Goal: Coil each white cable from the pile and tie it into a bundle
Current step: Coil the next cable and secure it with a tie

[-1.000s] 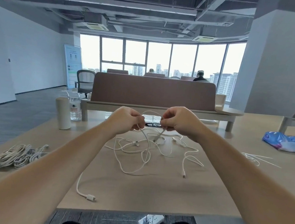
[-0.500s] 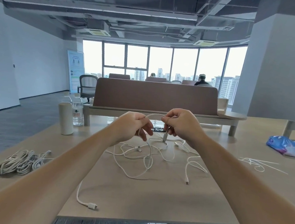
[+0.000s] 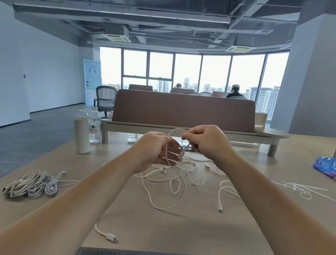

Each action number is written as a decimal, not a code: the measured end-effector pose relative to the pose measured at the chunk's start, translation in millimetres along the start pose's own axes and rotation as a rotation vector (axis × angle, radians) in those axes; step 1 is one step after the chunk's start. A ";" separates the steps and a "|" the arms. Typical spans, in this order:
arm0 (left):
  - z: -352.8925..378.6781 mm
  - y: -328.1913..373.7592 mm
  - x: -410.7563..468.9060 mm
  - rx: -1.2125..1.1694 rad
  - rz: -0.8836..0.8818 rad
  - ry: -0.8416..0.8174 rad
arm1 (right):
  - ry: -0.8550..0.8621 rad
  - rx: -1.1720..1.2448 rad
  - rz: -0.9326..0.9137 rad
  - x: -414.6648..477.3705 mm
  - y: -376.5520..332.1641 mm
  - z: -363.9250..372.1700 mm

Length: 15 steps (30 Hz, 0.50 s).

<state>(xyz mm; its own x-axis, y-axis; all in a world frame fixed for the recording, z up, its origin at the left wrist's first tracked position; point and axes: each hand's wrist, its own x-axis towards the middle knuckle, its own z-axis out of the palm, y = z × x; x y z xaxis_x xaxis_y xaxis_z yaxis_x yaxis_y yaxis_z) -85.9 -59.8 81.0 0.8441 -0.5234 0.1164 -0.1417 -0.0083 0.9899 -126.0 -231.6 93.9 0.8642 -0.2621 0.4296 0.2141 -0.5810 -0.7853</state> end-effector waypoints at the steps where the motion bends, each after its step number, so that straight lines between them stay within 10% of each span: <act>1: -0.5 -0.2 0.9 -0.021 -0.007 -0.005 | -0.005 0.002 -0.002 0.3 -0.4 0.6; 15: 5.5 -11.1 0.9 -0.111 -0.029 -0.080 | -0.016 -0.065 -0.064 -0.3 3.1 6.8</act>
<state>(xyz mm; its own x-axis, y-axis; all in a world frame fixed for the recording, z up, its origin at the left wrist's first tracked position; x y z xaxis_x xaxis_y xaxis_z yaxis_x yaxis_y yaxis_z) -86.4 -64.8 69.7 0.8026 -0.5904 0.0855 -0.0564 0.0676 0.9961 -122.5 -228.1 88.3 0.8571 -0.2109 0.4700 0.2393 -0.6450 -0.7258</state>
